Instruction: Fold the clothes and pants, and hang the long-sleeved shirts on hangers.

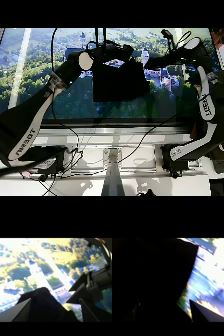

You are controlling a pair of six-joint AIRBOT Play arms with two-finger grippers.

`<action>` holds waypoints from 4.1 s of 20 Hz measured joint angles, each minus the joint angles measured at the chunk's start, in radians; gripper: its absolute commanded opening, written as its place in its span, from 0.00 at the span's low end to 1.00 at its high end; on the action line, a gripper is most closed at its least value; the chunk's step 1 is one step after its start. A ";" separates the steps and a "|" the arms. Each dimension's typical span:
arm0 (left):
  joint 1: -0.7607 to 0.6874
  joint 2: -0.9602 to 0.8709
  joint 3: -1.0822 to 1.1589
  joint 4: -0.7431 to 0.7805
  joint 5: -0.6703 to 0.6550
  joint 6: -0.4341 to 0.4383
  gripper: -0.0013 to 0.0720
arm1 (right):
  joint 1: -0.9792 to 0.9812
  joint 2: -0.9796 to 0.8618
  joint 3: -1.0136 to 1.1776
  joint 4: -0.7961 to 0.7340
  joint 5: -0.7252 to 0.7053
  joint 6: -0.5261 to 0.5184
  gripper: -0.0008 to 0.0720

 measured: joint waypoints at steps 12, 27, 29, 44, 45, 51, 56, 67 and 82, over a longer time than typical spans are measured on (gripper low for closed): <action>0.000 0.012 0.000 0.047 -0.032 0.000 0.97 | 0.177 -0.047 -0.017 -0.416 -0.229 0.375 0.97; 0.000 0.012 0.000 0.045 -0.037 0.000 0.97 | 0.002 -0.146 -0.011 0.059 -0.011 0.469 0.87; 0.000 0.012 0.000 0.045 -0.038 0.000 0.97 | -0.002 -0.152 -0.011 0.115 0.002 0.451 0.87; 0.000 0.012 0.000 0.045 -0.038 0.000 0.97 | 0.061 -0.159 -0.045 0.064 0.020 0.518 0.77; 0.000 0.012 0.000 0.045 -0.038 0.000 0.97 | 0.083 -0.159 -0.049 0.074 0.008 0.517 0.78; 0.001 0.013 0.000 0.045 -0.038 0.000 0.97 | 0.234 -0.159 -0.058 0.005 -0.144 0.516 0.03; 0.023 0.031 0.000 0.048 -0.043 0.000 0.96 | 0.268 -0.138 -0.055 0.018 -0.210 0.511 0.03; 0.055 0.227 0.000 0.211 -0.177 0.000 0.67 | -0.145 0.115 0.183 0.324 -0.007 0.432 0.03; 0.055 0.401 0.000 0.228 -0.195 0.000 0.67 | -1.130 0.570 0.289 -0.023 0.140 0.916 0.03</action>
